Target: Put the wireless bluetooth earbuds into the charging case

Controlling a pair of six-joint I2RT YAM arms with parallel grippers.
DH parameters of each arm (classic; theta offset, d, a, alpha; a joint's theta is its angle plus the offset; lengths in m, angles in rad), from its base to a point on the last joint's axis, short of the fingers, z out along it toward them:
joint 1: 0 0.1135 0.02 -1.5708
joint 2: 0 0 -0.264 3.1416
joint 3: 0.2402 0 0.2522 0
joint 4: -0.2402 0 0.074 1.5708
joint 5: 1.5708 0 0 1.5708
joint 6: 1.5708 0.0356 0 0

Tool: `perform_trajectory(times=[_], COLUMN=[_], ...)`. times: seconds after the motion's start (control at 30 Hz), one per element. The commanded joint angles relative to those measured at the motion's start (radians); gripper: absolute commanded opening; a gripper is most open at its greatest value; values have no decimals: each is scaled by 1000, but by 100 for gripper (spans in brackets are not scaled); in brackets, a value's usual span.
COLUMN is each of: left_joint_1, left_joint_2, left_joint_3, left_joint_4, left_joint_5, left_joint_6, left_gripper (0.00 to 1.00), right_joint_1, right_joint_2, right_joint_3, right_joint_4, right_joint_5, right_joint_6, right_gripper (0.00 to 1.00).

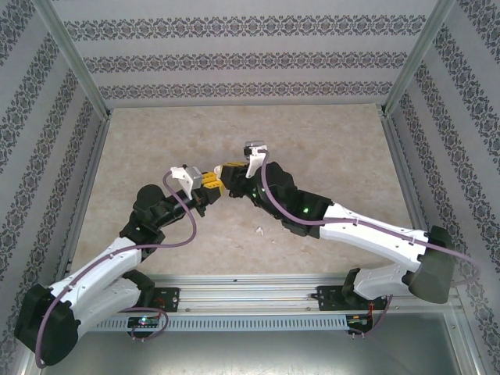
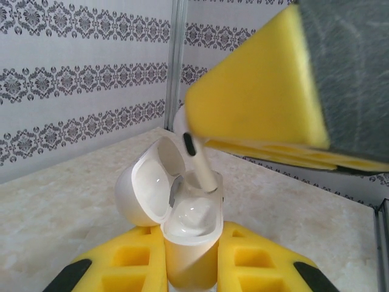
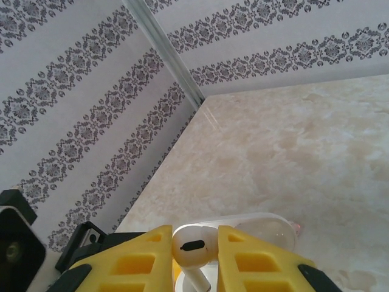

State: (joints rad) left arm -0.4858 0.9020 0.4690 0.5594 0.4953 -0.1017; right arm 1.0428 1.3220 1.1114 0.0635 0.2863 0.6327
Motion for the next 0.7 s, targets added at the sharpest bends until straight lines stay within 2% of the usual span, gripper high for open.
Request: perform_trajectory(times=[0.0,0.67], left_joint_1=[-16,-16], left_joint_2=[-15,-22], left_joint_3=[32,26], left_joint_4=[-6,26], left_joint_5=[1,-25], left_joint_6=[33,10], left_gripper=[0,0], right_joint_1=[-4,-4], right_joint_2=[25,27], right_joint_3=[35,-17], right_joint_4=[5,-40], right_joint_5=[-24,-60], right_joint_6=[-7,4], right_gripper=[19,19])
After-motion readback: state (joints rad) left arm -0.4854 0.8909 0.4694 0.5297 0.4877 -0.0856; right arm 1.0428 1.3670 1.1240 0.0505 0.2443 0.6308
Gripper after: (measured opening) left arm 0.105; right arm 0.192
